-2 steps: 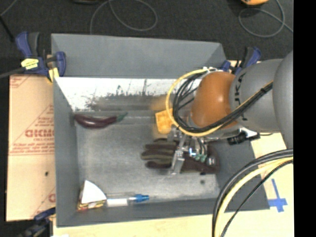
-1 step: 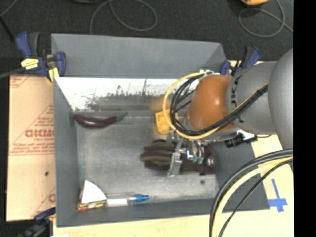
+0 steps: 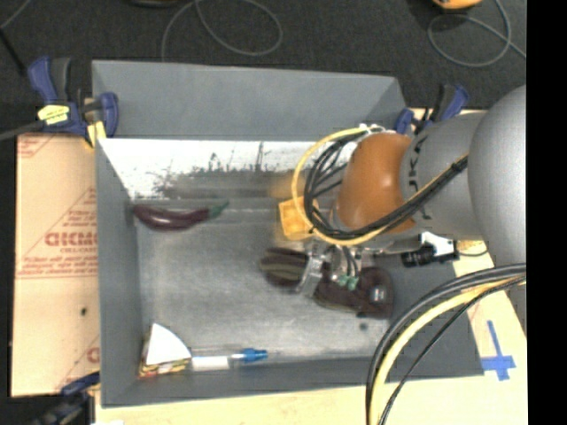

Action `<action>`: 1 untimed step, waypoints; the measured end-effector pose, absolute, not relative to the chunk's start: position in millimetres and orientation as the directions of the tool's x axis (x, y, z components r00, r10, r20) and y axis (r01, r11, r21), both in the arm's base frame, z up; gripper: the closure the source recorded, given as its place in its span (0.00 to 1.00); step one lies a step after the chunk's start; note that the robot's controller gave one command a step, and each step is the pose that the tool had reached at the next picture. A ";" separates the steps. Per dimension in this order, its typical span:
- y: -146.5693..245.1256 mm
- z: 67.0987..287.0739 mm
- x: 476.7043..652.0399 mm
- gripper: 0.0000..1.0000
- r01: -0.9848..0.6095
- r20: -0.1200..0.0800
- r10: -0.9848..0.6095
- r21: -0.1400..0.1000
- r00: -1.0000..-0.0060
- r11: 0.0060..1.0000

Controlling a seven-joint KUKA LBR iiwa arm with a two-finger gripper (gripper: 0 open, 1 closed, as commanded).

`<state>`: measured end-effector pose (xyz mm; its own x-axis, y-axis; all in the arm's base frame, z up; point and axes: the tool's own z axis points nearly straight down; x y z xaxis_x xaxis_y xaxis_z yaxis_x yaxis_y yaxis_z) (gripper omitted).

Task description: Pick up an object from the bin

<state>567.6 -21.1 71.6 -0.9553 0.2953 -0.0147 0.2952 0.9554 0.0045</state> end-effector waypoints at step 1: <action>-21.0 71.6 567.6 1.00 0.295 -0.015 0.295 0.004 -0.955 0.955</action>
Offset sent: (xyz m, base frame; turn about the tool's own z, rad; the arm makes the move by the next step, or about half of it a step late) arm 0.0000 -0.0002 0.0543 0.0000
